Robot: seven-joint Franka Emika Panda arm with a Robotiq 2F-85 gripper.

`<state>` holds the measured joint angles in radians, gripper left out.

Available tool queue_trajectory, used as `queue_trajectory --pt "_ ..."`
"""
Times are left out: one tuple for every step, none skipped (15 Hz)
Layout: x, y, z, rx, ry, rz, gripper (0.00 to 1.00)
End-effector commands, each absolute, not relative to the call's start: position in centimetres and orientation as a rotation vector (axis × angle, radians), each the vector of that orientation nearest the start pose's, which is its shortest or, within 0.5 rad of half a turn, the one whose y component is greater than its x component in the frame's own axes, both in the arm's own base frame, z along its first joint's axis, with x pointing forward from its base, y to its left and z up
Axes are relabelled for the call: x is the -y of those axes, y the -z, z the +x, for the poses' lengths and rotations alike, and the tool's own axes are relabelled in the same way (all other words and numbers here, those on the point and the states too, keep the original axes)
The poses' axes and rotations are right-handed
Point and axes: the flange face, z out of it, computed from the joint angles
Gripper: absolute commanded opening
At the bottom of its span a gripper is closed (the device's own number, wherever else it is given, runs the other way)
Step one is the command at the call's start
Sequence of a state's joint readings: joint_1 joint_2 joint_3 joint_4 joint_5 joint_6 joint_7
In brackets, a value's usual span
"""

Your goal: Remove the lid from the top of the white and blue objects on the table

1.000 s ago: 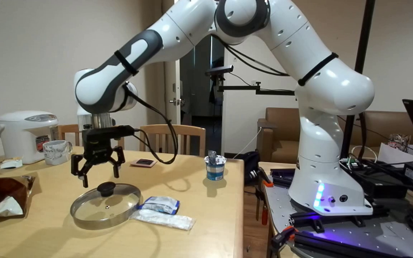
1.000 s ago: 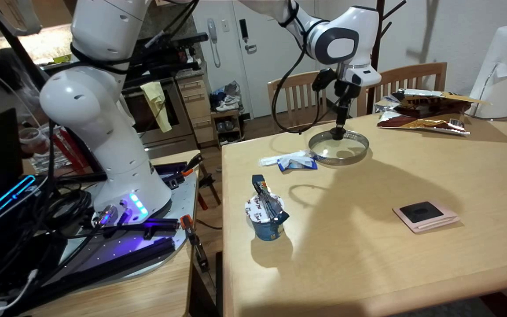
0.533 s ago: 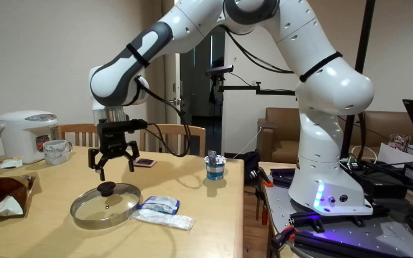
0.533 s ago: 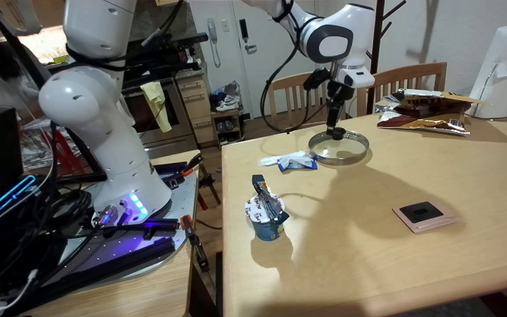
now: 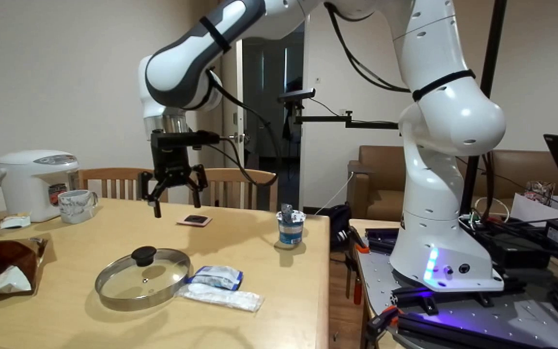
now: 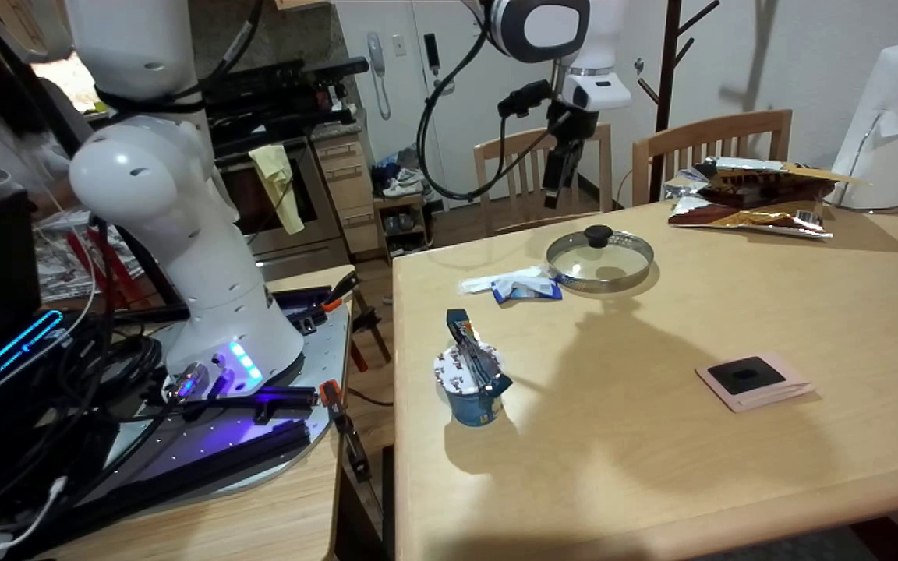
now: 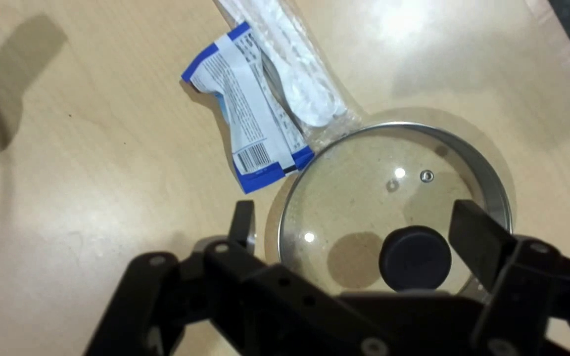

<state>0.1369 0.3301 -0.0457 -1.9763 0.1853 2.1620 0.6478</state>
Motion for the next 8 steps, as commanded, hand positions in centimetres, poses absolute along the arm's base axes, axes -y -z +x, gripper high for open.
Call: queue_trajectory --pt "-6.9 -29.8 55.1 -0.954 -0.296 -2.944 1.0" --pt "-7.0 -29.7 54.3 -0.937 -0.297 -2.963 1.0" --pt "-7.1 -29.8 53.5 -0.905 -0.292 -2.989 1.0" --pt "-7.0 -29.8 52.8 -0.869 -0.296 -3.016 1.0" --pt "-6.9 -29.9 52.1 -0.837 -0.283 -3.04 1.0" --pt "-6.8 -30.0 51.5 -0.82 -0.264 -3.059 1.0" --pt "-6.6 -30.2 50.9 -0.786 -0.243 -3.08 1.0" --pt "-6.5 -30.4 50.4 -0.753 -0.225 -3.101 1.0"
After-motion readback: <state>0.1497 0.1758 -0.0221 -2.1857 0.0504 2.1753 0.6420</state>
